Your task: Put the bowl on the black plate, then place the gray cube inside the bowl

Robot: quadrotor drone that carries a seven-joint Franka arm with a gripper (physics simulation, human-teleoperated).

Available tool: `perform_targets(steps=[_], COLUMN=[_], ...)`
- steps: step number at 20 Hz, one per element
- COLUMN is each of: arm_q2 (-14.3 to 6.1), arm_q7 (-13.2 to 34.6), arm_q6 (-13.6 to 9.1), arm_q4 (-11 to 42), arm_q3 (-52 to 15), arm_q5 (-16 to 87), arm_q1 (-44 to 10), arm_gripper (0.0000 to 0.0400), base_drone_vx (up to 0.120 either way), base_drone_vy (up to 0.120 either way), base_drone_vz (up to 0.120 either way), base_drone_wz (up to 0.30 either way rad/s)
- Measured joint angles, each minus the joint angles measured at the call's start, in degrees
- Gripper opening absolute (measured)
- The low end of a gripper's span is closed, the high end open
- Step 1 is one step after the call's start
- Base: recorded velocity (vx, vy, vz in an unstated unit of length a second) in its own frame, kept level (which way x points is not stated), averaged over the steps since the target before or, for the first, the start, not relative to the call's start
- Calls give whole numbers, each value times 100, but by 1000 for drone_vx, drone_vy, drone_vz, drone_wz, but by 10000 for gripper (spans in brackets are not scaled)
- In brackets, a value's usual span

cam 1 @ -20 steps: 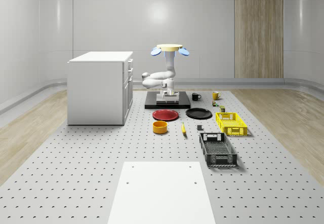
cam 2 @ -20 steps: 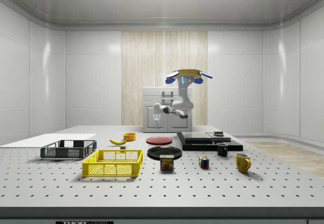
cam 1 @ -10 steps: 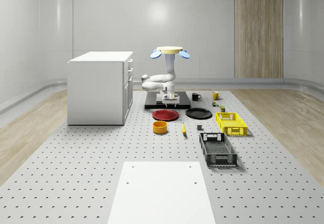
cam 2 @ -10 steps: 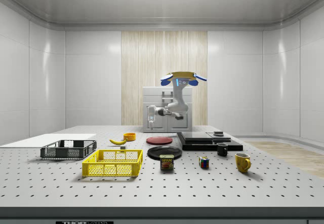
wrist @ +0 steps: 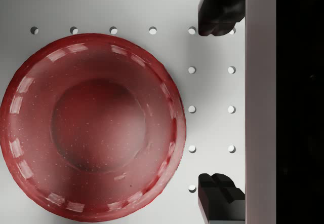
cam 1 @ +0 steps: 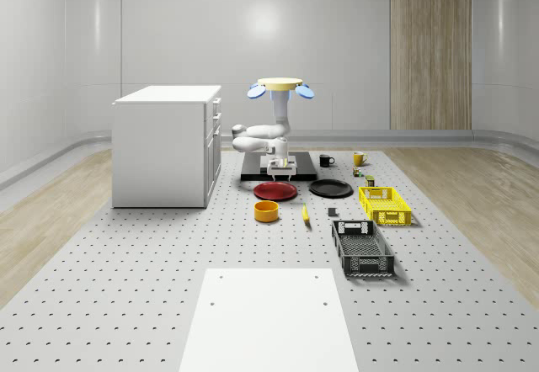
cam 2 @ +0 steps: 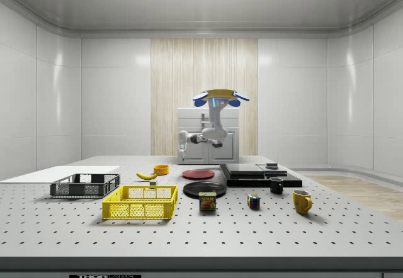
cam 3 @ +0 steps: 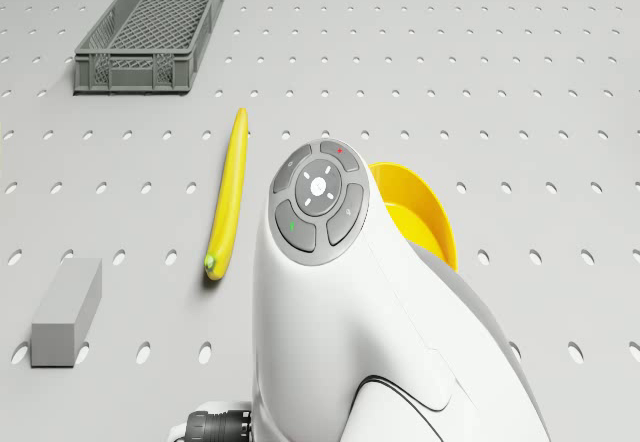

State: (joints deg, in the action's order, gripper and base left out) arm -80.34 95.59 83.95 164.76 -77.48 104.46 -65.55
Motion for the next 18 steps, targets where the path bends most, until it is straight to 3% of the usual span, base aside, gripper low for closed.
perform_targets(steps=[18], arm_q2=[-248], arm_q7=[50], arm_q6=[231], arm_q4=[-12], arm_q3=[-44], arm_q5=[-106], arm_q1=[-58], arm_gripper=[400], base_drone_vx=[120], base_drone_vy=[0], base_drone_vz=[-4], base_drone_wz=[0])
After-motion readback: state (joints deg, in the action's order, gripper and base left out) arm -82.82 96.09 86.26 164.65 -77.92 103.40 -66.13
